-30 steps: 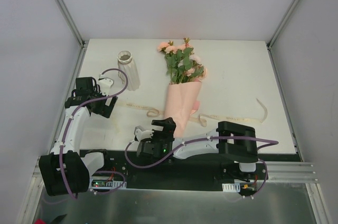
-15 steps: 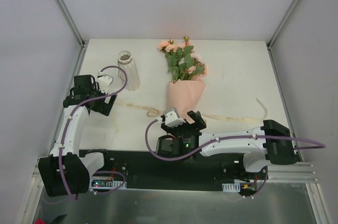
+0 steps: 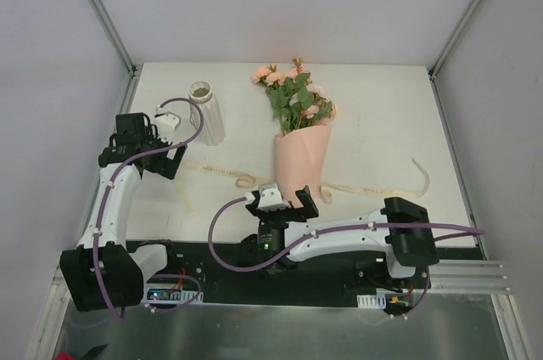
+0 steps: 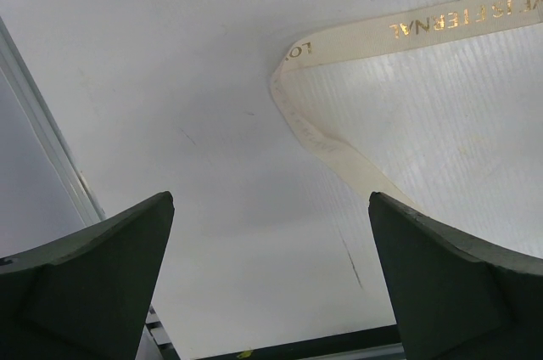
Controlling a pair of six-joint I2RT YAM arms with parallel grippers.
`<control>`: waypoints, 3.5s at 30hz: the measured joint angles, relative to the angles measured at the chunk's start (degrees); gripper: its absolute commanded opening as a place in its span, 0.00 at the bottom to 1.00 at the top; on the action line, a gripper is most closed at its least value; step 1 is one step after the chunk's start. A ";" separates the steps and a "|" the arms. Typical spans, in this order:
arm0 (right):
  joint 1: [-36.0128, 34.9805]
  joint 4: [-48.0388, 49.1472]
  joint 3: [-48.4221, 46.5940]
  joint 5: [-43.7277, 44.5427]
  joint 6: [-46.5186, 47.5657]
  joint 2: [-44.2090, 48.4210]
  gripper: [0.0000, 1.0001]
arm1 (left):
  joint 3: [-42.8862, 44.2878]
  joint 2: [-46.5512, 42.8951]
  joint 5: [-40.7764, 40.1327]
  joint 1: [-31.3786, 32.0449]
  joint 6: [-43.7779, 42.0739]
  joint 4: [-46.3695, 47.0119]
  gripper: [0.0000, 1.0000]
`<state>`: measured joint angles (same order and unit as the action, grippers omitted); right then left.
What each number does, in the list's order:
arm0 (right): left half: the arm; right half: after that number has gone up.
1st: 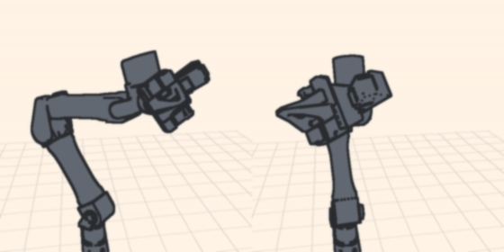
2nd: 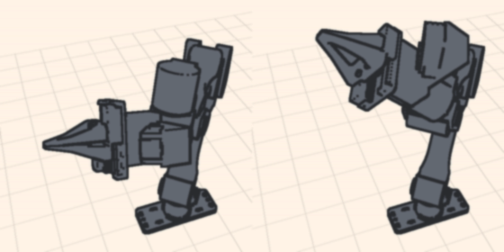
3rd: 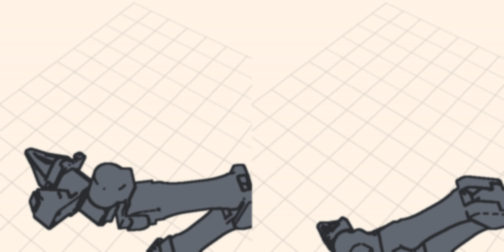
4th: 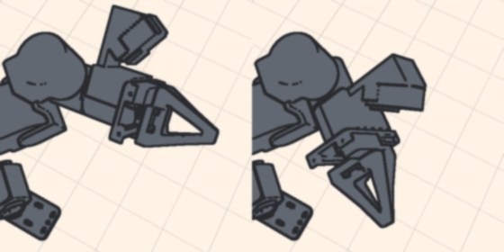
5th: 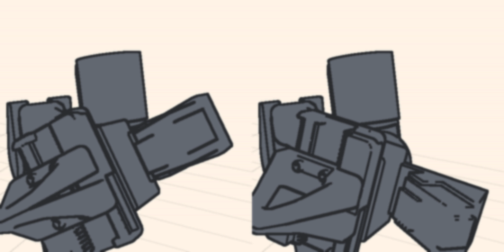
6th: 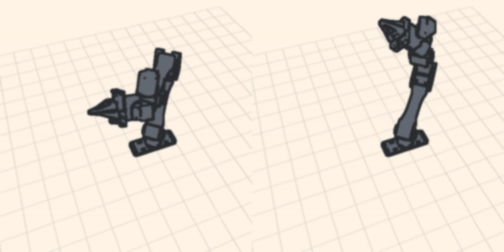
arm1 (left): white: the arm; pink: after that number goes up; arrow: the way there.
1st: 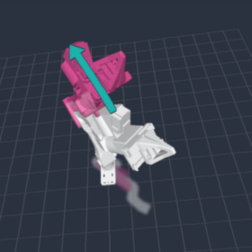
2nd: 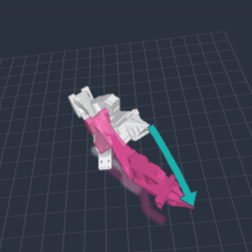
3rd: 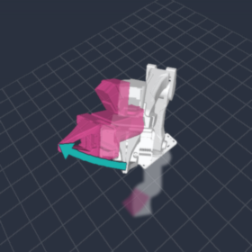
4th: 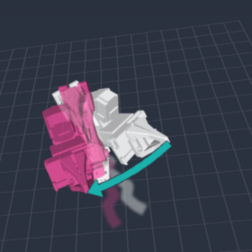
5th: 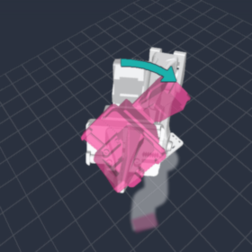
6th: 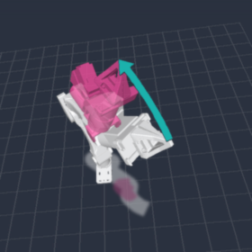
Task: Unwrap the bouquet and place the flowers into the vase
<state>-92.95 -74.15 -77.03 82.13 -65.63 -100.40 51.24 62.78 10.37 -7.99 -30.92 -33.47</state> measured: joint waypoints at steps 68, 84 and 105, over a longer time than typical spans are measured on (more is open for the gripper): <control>17.55 94.82 14.95 -15.15 118.64 9.90 0.97 | -2.84 -2.43 4.13 0.00 -0.02 -1.33 0.99; 18.67 16.52 2.10 0.57 19.21 24.11 0.97 | 2.51 -2.43 5.05 0.02 -0.24 -4.11 0.99; 65.42 44.50 27.02 -61.16 38.58 38.32 0.88 | 8.09 -4.52 7.15 0.02 -2.49 -10.49 0.99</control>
<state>-27.53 -29.65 -50.02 20.97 -27.05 -62.08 59.33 58.26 17.52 -7.97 -33.41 -43.97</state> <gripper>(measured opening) 0.920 0.992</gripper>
